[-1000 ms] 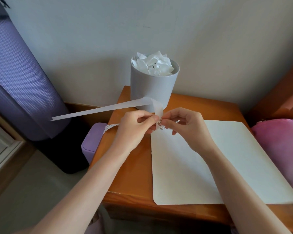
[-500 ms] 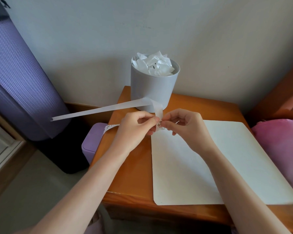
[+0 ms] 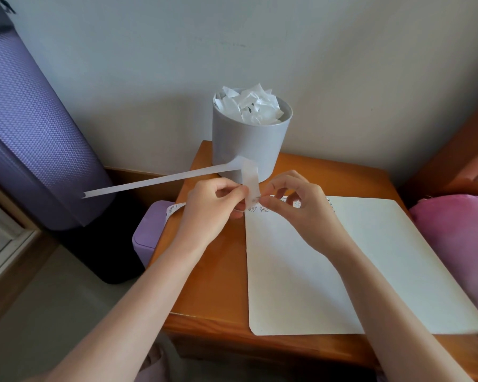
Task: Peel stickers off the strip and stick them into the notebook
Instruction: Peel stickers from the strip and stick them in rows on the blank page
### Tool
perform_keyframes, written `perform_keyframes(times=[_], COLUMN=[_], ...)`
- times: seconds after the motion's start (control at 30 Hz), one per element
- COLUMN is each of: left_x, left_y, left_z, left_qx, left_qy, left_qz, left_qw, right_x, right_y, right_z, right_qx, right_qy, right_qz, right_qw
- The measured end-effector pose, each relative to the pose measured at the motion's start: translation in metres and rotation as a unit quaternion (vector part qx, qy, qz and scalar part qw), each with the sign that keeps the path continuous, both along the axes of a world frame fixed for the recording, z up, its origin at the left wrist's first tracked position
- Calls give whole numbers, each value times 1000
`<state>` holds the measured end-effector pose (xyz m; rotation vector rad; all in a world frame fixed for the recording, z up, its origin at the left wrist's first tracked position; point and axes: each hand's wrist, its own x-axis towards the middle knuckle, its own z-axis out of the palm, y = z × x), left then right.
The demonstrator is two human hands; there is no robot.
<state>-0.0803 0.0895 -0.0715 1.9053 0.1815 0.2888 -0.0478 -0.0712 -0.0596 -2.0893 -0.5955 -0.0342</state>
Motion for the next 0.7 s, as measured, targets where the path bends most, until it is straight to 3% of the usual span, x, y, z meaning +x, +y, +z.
perform_keyframes(times=[0.1,0.37,0.7], left_x=[-1,-1,-1], left_y=[2,3,3], left_z=[1,2,2], left_qx=[20,2,-3], left_qy=[-11,-17,-16], left_qz=[15,21,21], left_qw=[1000,1000,1000], right_x=[1,6,7], right_y=[-2,1,6], right_z=[1,-13,-23], right_qx=[35,12,-28], right_qy=[45,148,128], right_qz=[-5,-43,-54], right_qw=[998,988,990])
